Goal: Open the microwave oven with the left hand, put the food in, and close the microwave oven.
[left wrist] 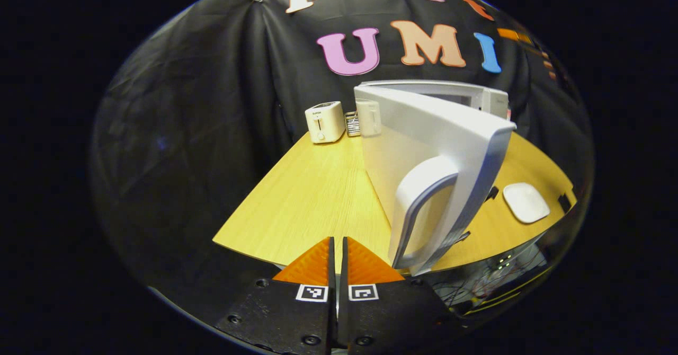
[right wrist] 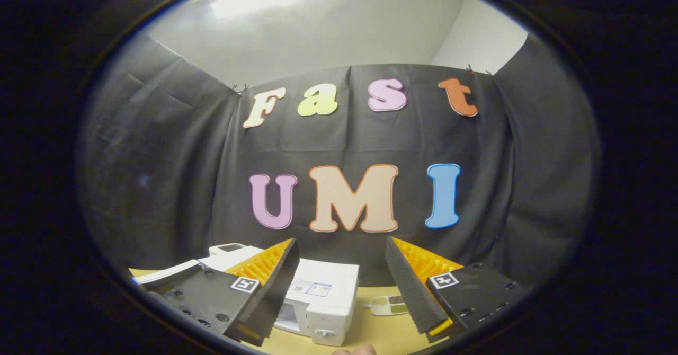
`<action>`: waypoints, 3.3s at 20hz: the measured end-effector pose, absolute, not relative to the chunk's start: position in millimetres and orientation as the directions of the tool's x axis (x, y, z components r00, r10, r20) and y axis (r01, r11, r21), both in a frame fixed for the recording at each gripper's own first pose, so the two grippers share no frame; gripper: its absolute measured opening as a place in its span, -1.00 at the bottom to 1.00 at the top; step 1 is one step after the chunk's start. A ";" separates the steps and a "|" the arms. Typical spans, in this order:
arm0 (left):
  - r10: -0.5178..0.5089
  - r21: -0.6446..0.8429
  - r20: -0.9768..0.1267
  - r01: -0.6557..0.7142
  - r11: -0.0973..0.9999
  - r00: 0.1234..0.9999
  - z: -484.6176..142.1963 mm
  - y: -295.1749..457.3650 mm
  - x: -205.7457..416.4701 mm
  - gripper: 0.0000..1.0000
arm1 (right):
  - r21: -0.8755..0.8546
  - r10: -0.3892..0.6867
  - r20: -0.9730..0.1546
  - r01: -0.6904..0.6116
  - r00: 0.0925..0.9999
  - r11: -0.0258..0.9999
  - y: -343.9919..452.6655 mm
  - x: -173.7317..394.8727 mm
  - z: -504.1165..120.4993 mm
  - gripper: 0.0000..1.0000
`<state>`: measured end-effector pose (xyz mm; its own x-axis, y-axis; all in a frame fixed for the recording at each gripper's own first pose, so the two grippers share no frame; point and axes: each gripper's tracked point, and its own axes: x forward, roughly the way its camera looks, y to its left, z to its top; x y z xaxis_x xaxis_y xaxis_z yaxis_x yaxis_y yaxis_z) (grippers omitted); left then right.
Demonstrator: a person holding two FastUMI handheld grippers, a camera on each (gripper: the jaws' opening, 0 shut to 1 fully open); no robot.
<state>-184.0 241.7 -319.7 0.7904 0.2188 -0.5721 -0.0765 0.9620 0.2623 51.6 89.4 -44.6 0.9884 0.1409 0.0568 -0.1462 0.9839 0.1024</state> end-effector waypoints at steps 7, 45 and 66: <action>0.185 0.278 -0.571 -0.023 0.960 0.800 -327.0 218.6 -172.0 -1.00 | 0.120 0.096 0.025 -0.098 0.995 0.988 63.2 47.3 -41.6 0.90; -0.305 0.136 -0.516 0.428 0.893 0.800 -329.8 13.9 -25.5 -1.00 | 0.033 -0.124 -0.058 0.126 0.991 0.991 -27.5 0.1 -40.0 0.89; -0.360 0.111 -0.442 0.448 0.887 0.822 -304.5 -38.3 80.5 -1.00 | 0.042 -0.076 -0.017 0.077 0.997 0.996 -25.5 -19.3 -12.9 0.92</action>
